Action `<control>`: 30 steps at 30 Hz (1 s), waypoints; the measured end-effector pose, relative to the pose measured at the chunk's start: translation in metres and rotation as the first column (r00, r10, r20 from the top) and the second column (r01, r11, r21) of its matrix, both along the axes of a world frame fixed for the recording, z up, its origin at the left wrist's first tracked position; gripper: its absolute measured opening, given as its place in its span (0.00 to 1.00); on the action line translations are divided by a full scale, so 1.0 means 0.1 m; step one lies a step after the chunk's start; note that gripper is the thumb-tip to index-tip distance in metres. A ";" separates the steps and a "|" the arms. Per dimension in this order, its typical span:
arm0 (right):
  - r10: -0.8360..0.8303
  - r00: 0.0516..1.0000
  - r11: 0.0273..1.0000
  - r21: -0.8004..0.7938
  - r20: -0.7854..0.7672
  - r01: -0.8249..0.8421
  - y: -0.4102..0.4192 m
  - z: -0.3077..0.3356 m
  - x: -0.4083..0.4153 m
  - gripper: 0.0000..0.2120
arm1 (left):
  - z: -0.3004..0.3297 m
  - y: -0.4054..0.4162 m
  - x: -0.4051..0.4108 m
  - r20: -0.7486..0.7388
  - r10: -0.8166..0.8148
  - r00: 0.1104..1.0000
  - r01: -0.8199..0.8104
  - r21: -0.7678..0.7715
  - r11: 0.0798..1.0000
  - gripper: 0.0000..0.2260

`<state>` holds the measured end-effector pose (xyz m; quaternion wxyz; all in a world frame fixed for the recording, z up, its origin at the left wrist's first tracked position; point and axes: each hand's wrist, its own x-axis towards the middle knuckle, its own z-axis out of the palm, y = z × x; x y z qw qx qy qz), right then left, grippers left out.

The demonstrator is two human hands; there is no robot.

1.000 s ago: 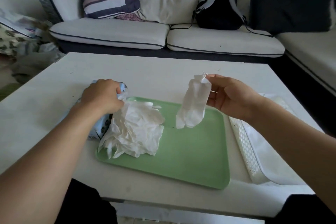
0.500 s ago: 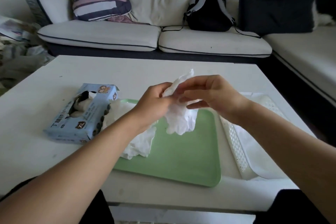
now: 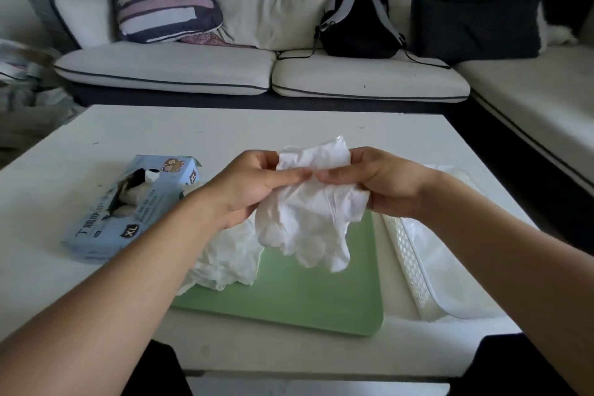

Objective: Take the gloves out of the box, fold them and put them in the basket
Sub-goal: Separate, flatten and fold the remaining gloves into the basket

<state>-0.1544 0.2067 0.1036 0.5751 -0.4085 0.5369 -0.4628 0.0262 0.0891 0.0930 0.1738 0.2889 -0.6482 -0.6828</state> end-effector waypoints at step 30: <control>0.592 0.141 0.778 0.517 -0.794 -0.356 0.19 -0.67 0.07 0.14 | -0.69 0.08 0.02 0.847 -0.187 0.498 0.824 -0.396 0.405 0.09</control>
